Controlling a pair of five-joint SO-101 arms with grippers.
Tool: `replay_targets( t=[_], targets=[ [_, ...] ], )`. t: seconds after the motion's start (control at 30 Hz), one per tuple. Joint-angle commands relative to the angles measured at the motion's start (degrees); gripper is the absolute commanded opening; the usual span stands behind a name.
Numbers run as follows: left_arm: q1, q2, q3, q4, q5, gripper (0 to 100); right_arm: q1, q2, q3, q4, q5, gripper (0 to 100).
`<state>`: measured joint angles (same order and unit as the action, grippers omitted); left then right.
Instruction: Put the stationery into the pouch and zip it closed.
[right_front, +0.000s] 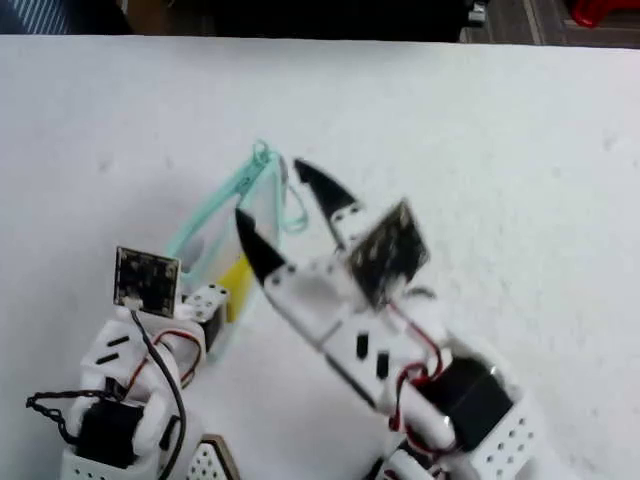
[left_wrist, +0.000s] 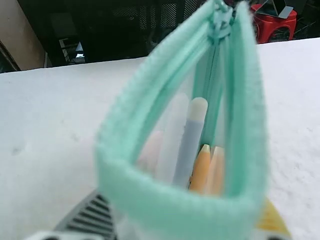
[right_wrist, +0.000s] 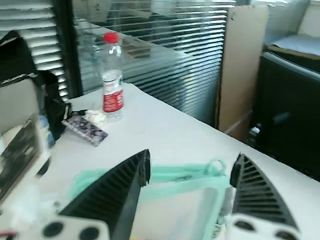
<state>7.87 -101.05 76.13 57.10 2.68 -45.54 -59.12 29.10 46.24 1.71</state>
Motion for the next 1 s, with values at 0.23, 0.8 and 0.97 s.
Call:
replay_targets(
  t=[0.23, 0.8, 0.97],
  targets=[
    [2.8, 0.6, -0.5, -1.7, 0.3, 11, 9.9, 35.9, -47.5, 34.2, -14.6, 24.2],
    [10.2, 0.6, 1.1, -3.2, -11.0, 2, 5.6, 53.8, -65.0, 52.4, -15.3, 24.4],
    [10.2, 0.6, 1.1, -3.3, -11.1, 2, 4.2, 56.7, -60.6, 52.3, -14.8, 24.1]
  ],
)
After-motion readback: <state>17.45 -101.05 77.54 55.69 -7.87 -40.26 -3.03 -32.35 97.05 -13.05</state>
